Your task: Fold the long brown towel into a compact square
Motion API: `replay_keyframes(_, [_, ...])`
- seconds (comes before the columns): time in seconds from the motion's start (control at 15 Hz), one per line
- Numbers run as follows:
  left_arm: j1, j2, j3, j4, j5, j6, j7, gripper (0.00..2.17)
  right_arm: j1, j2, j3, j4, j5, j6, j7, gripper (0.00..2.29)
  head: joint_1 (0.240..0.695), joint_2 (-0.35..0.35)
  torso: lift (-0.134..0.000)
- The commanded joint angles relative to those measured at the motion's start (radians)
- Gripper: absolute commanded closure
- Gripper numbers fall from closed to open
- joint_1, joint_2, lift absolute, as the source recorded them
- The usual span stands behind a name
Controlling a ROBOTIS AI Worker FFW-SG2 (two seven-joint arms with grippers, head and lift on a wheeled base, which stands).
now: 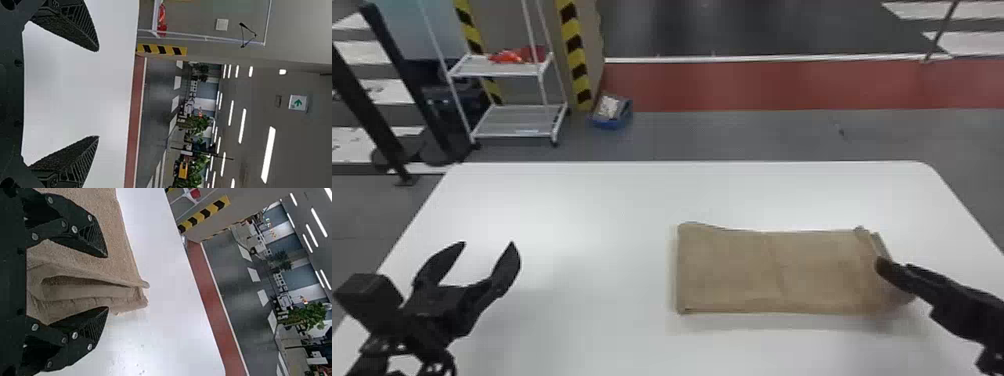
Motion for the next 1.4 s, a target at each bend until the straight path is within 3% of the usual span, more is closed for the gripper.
replay_keyframes(0.0, [0.001, -0.009, -0.007, 0.000, 0.000, 0.000, -0.001, 0.09, 0.003, -0.036, -0.035, -0.025, 0.002, 0.056, 0.002, 0.01, 0.695, 0.021, -0.123])
replay_keyframes(0.2, [0.001, -0.009, -0.010, 0.002, 0.000, 0.000, -0.002, 0.09, -0.015, -0.102, -0.025, -0.001, 0.030, 0.105, 0.002, 0.02, 0.695, -0.027, -0.123])
replay_keyframes(0.6, [0.001, -0.009, 0.004, 0.013, 0.000, 0.000, -0.004, 0.09, -0.063, -0.100, 0.067, 0.101, 0.104, 0.065, 0.017, 0.17, 0.695, -0.022, -0.123])
replay_keyframes(0.8, [0.001, -0.009, 0.007, 0.017, 0.000, 0.000, -0.005, 0.09, -0.074, -0.099, 0.089, 0.116, 0.124, 0.065, 0.022, 0.63, 0.695, -0.005, -0.123])
replay_keyframes(1.0, [0.001, -0.009, 0.007, 0.019, 0.000, 0.000, -0.005, 0.09, -0.071, -0.091, 0.087, 0.102, 0.116, 0.065, 0.045, 1.34, 0.695, 0.011, -0.123])
replay_keyframes(1.2, [0.001, -0.009, 0.010, 0.023, 0.000, 0.000, -0.007, 0.09, -0.072, -0.091, 0.087, 0.102, 0.121, 0.065, 0.043, 1.53, 0.695, 0.019, -0.123])
replay_keyframes(1.27, [0.001, -0.009, 0.010, 0.023, 0.000, 0.000, -0.007, 0.09, -0.072, -0.091, 0.086, 0.102, 0.121, 0.068, 0.042, 1.83, 0.695, 0.019, -0.123])
replay_keyframes(1.33, [-0.001, -0.009, 0.012, 0.023, 0.000, 0.000, -0.008, 0.09, -0.072, -0.090, 0.080, 0.102, 0.119, 0.068, 0.040, 1.89, 0.695, 0.019, -0.123])
